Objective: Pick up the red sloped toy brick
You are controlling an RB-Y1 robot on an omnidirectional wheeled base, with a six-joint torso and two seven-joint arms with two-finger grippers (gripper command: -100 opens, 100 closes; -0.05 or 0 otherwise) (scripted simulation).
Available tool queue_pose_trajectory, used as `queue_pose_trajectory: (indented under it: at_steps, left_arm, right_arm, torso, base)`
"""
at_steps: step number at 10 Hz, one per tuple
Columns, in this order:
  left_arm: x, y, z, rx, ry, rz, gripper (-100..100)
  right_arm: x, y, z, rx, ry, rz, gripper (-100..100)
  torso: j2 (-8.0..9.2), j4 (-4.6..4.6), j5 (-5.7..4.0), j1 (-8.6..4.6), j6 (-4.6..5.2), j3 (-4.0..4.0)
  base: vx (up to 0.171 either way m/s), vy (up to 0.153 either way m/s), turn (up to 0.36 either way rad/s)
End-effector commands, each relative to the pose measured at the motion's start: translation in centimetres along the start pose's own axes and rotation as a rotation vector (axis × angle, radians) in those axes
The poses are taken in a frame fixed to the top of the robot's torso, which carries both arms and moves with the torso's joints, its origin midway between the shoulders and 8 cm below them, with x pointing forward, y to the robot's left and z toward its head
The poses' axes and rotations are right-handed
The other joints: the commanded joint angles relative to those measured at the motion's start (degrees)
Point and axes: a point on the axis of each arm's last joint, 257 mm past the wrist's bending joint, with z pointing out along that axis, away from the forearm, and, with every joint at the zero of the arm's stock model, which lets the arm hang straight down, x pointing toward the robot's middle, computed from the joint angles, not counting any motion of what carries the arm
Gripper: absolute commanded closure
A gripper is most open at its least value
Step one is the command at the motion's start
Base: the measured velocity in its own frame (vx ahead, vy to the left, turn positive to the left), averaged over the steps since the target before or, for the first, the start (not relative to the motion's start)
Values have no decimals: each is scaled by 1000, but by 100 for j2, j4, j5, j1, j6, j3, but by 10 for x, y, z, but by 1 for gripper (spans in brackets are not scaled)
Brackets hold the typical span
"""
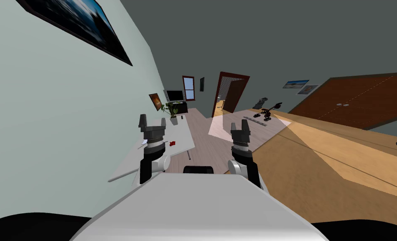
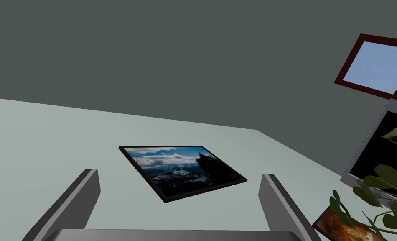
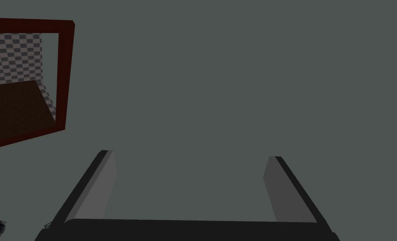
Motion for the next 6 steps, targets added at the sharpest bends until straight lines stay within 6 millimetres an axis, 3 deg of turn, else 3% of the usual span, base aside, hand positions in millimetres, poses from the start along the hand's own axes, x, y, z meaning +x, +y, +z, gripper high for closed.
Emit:
queue_pose_trajectory:
  at_steps: [1,5,6]
  left_arm:
    - [6,12,2,-22,33,-10,-100]
    - [18,57,7,-103,98,-47,-100]
    - [18,59,7,-106,97,-47,-100]
  right_arm:
    - [0,0,0,0,0,0,0]
    - [0,0,0,0,0,0,0]
    - [0,0,0,0,0,0,0]
  torso:
    - [0,0,0,0,0,0]
    - [20,4,0,2,1,11]
    - [18,4,2,8,1,10]
  base:
    - [-29,-2,-55]
    - [-55,2,-43]
    - [-33,14,-16]
